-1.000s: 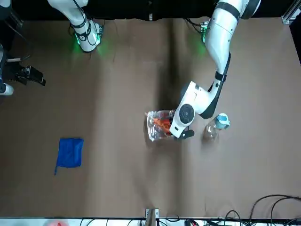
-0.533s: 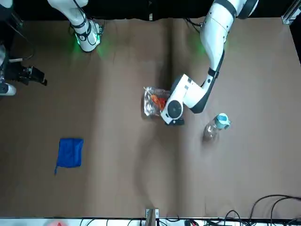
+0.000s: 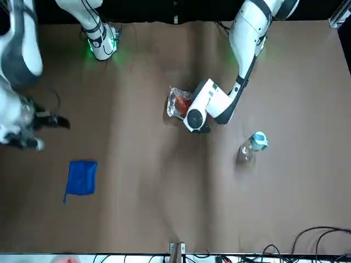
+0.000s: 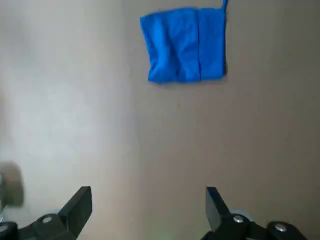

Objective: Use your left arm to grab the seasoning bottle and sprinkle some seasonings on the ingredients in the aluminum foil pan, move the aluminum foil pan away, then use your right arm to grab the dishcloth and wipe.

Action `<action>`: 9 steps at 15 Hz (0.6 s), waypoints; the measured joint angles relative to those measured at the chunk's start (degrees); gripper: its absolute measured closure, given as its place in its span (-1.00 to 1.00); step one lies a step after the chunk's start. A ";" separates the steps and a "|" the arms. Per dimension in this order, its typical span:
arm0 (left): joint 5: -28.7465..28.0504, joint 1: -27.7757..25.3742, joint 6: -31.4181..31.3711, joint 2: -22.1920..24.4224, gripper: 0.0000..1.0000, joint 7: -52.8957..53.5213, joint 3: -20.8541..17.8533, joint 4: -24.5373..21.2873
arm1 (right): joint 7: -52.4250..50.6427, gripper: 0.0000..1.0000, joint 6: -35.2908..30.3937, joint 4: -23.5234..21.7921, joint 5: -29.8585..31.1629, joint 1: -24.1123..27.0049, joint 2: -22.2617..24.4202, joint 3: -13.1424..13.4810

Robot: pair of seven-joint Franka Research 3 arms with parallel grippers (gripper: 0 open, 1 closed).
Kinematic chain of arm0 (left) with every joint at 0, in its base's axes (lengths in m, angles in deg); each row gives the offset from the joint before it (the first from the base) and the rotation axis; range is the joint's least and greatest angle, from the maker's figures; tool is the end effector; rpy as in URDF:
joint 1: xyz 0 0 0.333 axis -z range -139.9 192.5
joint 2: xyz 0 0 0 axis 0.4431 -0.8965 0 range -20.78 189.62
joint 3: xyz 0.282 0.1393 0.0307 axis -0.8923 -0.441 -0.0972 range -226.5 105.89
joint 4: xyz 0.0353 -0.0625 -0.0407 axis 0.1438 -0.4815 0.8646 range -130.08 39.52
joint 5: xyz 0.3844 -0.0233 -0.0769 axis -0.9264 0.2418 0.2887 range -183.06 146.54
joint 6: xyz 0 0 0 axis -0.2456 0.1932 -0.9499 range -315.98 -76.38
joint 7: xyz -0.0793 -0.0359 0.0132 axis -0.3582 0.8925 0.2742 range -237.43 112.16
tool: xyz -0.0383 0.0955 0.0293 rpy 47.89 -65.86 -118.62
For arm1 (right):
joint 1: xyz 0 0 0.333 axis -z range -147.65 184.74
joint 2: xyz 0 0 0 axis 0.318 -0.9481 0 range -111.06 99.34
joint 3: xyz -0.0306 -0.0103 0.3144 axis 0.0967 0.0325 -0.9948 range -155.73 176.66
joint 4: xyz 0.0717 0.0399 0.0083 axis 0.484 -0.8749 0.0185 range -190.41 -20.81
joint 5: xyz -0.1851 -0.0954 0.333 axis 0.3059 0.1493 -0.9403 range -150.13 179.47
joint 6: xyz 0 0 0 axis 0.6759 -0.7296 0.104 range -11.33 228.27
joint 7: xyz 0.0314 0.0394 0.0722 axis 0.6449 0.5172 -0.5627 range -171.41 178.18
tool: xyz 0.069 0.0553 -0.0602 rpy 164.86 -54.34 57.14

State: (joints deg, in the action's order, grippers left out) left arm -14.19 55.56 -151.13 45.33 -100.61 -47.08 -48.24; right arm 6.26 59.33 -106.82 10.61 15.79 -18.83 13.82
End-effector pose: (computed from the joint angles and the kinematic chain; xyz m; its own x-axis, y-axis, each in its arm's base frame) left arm 0.4565 -0.4124 0.1943 0.8380 0.0212 -0.5452 -0.0906 -0.9800 -0.1774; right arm 0.6118 0.0032 0.4781 0.9825 -0.0685 -0.1730 -0.0776 -0.9959 -0.0464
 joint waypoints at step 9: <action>-11.40 -9.36 1.24 12.18 -0.97 2.53 -0.69 6.97 | -1.36 -0.96 31.00 0.08 1.68 -0.11 -21.47 0.09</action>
State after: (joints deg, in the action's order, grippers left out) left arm -25.59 46.20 -149.88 57.51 -98.08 -47.77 -41.26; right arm 4.90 90.33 -106.74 12.29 15.67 -40.30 13.91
